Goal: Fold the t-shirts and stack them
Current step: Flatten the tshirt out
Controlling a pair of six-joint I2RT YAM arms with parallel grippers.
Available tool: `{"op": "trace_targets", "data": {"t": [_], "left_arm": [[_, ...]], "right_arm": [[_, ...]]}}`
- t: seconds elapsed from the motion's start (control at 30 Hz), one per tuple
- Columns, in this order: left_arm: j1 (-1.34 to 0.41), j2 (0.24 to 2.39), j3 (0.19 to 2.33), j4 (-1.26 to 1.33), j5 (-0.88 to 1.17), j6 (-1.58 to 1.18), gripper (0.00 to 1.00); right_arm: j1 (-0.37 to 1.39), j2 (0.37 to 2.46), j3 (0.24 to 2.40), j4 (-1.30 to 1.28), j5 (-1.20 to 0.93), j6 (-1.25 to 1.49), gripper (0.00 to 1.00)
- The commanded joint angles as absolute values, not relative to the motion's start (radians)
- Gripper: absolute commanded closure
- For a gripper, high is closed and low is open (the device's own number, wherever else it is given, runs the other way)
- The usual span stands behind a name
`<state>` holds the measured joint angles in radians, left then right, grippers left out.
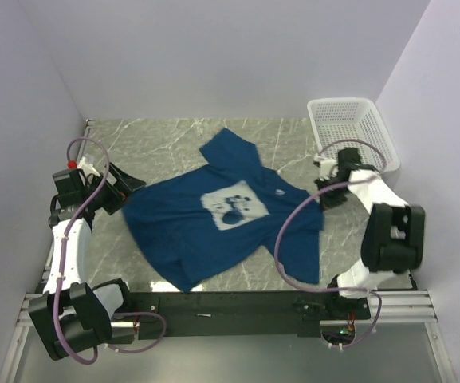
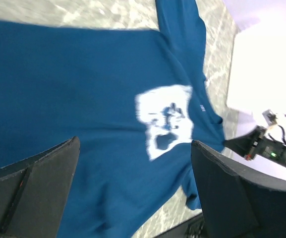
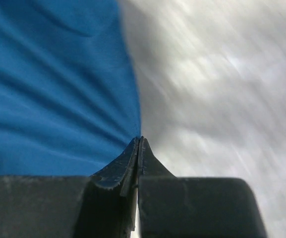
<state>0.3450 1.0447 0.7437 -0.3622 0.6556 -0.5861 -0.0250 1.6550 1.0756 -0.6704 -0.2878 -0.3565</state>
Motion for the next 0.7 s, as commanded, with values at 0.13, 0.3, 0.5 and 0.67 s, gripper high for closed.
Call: {"op": "trace_targets", "data": {"t": [0.13,0.3,0.5,0.67], "left_arm": [[0.275,1.071,0.719,-0.339,0.692,-0.552,0.00],[0.250,1.077,0.710,-0.389,0.579,-0.586,0.04],[0.224,1.126,0.634,-0.373,0.443,-0.681,0.13],[0.169,1.236,0.643,-0.313,0.414,-0.730,0.13]], "right_arm": [[-0.123,1.364,0.969,-0.851,-0.299,-0.583,0.35],[-0.112,1.348,1.077,-0.977,-0.544,-0.727,0.29],[0.076,1.524,1.236,-0.852,-0.543,-0.599,0.31],[0.179,1.727,1.428,-0.623,-0.312,-0.336,0.31]]}}
